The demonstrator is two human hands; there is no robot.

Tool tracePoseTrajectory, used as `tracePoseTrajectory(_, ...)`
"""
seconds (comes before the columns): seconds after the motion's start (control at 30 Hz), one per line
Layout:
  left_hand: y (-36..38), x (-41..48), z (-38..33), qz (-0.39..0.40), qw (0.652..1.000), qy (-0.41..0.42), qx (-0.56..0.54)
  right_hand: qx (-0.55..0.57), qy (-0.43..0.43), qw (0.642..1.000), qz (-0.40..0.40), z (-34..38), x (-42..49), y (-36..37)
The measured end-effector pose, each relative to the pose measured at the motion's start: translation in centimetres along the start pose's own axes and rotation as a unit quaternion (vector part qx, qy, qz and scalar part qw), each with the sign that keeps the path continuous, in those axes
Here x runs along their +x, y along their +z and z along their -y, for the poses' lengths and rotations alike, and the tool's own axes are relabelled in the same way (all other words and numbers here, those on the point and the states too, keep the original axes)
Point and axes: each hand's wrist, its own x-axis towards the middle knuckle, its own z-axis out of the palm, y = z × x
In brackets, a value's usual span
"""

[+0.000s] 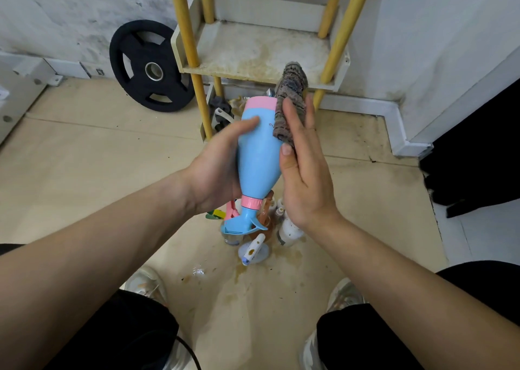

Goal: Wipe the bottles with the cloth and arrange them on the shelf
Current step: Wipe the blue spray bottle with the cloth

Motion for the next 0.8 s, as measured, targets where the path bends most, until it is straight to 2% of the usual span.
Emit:
tracePoseTrajectory(0.2, -0.3, 0.1, -0.1, -0.025, 0.998, -0.028, -0.050, -0.080, -0.035, 0.996, 0.034, -0.4, -0.3, 0.2)
tracePoseTrajectory(0.4, -0.2, 0.0, -0.4, -0.058, 0.995, -0.010, -0.080, -0.119, -0.061, 0.985, 0.111, -0.2, -0.9, 0.3)
tracePoseTrajectory(0.53, -1.0, 0.0, -1.3, -0.108, 0.994, 0.009, -0.029, -0.134, -0.099, 0.977, 0.133, 0.2, -1.2, 0.1)
tracePoseTrajectory(0.63, -1.0, -0.1, -1.9, -0.164, 0.986, 0.017, -0.017, -0.076, -0.058, 0.991, 0.099, 0.3, -0.9, 0.0)
tracePoseTrajectory(0.8, -1.6, -0.6, -3.6, -0.188, 0.976, 0.010, 0.112, -0.047, -0.036, 0.993, 0.099, -0.1, -1.6, 0.4)
